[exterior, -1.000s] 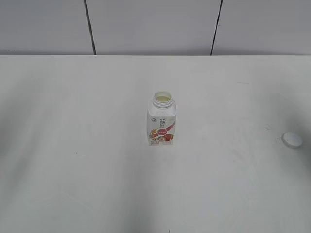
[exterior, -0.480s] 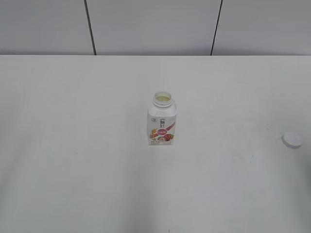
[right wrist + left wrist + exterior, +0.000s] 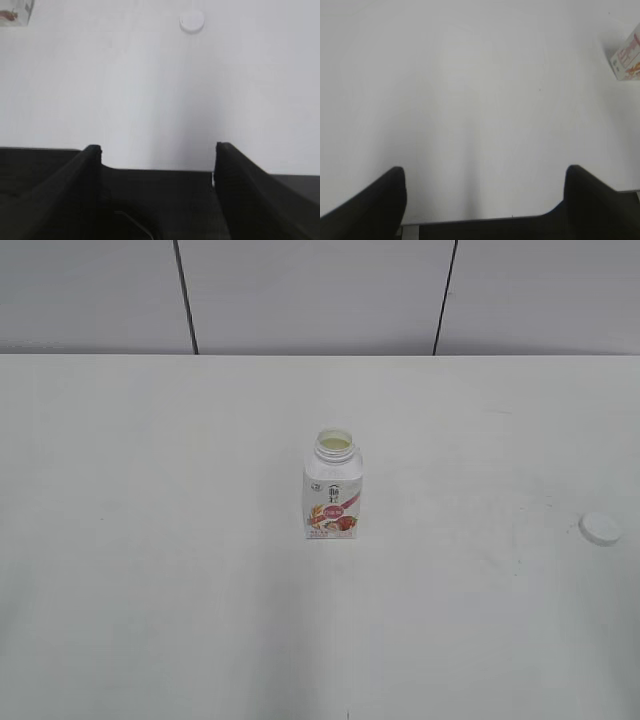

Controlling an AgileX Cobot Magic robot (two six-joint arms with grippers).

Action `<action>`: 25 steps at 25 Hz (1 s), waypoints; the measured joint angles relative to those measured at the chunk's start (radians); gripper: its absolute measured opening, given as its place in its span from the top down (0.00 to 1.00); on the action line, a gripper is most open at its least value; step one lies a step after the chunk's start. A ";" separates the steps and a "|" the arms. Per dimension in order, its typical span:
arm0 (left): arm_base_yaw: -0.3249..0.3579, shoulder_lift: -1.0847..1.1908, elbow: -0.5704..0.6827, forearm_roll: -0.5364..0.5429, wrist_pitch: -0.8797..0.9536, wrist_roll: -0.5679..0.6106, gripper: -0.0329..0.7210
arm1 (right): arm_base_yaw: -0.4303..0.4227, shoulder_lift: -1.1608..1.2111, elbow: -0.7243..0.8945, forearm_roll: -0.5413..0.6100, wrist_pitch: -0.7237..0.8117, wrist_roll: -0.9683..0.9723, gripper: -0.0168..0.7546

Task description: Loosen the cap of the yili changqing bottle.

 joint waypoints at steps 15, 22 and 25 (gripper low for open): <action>0.000 -0.107 0.055 -0.084 -0.137 0.157 0.18 | 0.000 -0.290 0.076 -0.021 -0.081 -0.002 0.26; 0.000 -0.107 0.057 -0.094 -0.144 0.164 0.18 | 0.000 -0.290 0.077 -0.022 -0.094 -0.002 0.26; 0.014 -0.107 0.057 -0.096 -0.144 0.164 0.18 | 0.000 -0.290 0.077 -0.022 -0.094 -0.002 0.26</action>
